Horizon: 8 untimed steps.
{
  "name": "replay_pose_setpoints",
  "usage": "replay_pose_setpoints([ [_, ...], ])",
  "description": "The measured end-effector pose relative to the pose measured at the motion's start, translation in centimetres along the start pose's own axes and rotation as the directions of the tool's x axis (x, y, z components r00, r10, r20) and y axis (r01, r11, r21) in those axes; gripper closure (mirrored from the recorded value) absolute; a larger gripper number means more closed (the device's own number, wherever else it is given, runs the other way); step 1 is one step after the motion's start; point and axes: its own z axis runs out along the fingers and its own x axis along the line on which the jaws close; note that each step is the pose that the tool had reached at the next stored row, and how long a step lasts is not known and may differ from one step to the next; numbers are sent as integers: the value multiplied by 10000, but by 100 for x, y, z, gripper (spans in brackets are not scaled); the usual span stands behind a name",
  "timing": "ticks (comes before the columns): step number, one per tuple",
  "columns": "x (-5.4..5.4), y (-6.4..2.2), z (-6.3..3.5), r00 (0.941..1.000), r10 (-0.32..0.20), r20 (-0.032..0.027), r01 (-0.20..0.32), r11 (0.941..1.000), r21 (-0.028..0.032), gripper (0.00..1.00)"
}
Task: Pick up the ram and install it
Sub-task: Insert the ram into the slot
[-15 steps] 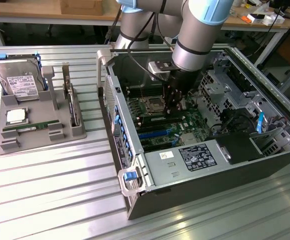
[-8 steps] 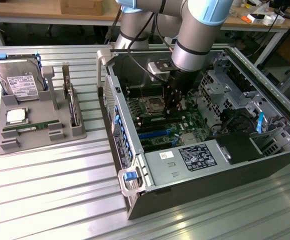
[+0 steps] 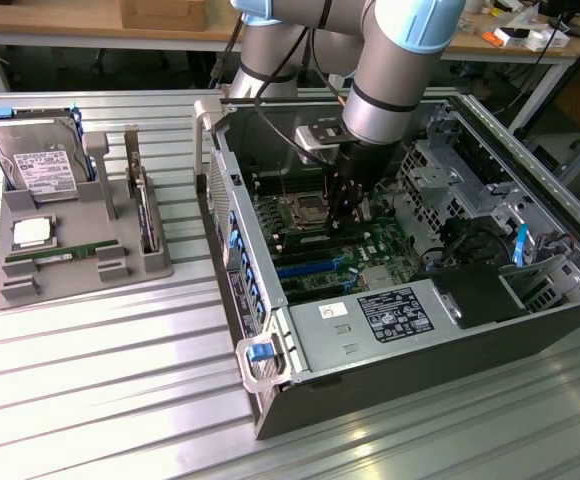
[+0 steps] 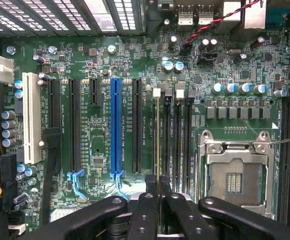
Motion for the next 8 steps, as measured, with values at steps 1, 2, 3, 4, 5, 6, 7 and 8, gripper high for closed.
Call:
replay_pose_setpoints([
  [1,0,-2,1,10000,-6,15,6,10000,1,88],
  [2,0,-13,1,10000,-8,20,8,10000,1,88],
  [3,1,-35,-1,10000,-7,27,7,10000,0,88],
  [4,4,-37,-1,10000,-6,51,6,10000,0,88],
  [5,6,-38,0,10000,-8,56,8,10000,1,88],
  [6,12,-38,3,10000,-8,57,8,10000,1,88],
  [7,15,-38,9,10000,-8,57,8,10000,2,88],
  [8,15,-38,17,10000,-8,57,8,10000,0,88],
])
